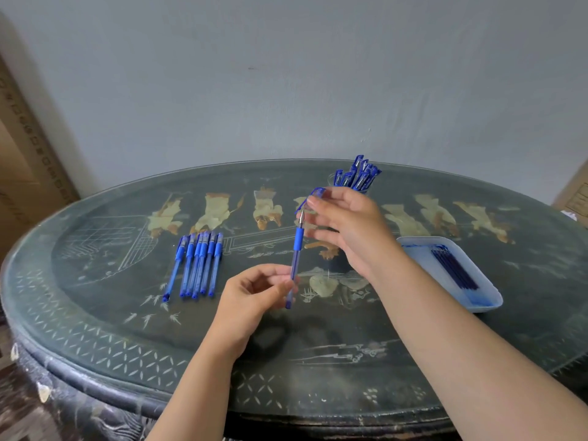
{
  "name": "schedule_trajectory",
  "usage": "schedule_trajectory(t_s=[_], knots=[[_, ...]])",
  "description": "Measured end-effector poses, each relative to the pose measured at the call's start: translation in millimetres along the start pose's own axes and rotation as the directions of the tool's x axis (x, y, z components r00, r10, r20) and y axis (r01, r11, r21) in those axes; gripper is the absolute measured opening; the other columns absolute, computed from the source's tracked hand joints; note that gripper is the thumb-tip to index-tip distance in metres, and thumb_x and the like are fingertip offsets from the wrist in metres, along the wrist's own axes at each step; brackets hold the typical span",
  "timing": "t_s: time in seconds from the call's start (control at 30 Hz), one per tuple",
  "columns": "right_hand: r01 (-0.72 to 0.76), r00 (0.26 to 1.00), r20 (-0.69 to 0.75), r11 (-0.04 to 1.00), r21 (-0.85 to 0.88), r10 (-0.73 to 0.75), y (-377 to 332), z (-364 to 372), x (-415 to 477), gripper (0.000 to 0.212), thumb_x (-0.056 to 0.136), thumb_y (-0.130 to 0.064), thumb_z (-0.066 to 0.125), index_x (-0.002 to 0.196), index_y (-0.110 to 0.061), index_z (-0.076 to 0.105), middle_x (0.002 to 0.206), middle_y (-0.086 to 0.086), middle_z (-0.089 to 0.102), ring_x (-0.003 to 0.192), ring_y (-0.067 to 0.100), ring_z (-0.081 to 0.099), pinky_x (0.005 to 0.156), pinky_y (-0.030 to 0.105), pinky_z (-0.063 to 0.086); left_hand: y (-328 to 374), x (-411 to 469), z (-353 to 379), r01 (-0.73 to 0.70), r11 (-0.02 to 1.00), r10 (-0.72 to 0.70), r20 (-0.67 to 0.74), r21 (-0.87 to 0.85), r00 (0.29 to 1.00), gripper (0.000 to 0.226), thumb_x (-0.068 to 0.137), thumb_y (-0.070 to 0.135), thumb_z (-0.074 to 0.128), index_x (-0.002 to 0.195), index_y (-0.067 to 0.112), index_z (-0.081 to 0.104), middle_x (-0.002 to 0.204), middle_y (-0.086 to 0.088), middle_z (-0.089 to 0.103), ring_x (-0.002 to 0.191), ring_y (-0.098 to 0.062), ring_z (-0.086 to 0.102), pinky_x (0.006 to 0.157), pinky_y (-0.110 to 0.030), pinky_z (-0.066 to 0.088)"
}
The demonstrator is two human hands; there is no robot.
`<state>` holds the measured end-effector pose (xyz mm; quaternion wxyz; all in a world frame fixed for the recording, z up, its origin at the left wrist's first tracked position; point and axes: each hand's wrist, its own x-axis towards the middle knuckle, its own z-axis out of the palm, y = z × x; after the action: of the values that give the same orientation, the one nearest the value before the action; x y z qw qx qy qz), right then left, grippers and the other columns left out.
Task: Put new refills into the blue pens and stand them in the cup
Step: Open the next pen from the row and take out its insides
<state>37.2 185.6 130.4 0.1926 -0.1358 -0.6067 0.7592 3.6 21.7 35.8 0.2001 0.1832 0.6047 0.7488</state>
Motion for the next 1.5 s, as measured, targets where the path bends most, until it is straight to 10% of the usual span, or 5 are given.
schedule_trajectory(t_s=[0.73, 1.5], knots=[[0.117, 0.992, 0.102, 0.889, -0.443, -0.080, 20.6, 11.3, -5.1, 0.014, 0.090, -0.005, 0.066, 0.090, -0.015, 0.057, 0.094, 0.006, 0.058, 0.093, 0.026, 0.070, 0.070, 0.043, 0.062, -8.7, 3.0, 0.8, -0.008, 0.997, 0.012, -0.050, 0.077, 0.999, 0.017, 0.084, -0.005, 0.068, 0.097, 0.004, 0.070, 0.088, -0.010, 0.075, 0.078, -0.021, 0.069, 0.067, -0.024, 0.056], [0.170, 0.985, 0.089, 0.846, -0.506, -0.145, 31.4, 8.8, -2.9, 0.018, 0.089, -0.005, 0.068, 0.085, -0.015, 0.053, 0.089, 0.008, 0.059, 0.087, 0.027, 0.070, 0.067, 0.046, 0.062, -12.2, 3.2, 1.8, -0.038, 0.973, 0.060, -0.093, 0.229, 0.994, 0.018, 0.086, -0.006, 0.066, 0.093, 0.011, 0.069, 0.087, -0.009, 0.075, 0.083, -0.033, 0.070, 0.077, -0.045, 0.058]])
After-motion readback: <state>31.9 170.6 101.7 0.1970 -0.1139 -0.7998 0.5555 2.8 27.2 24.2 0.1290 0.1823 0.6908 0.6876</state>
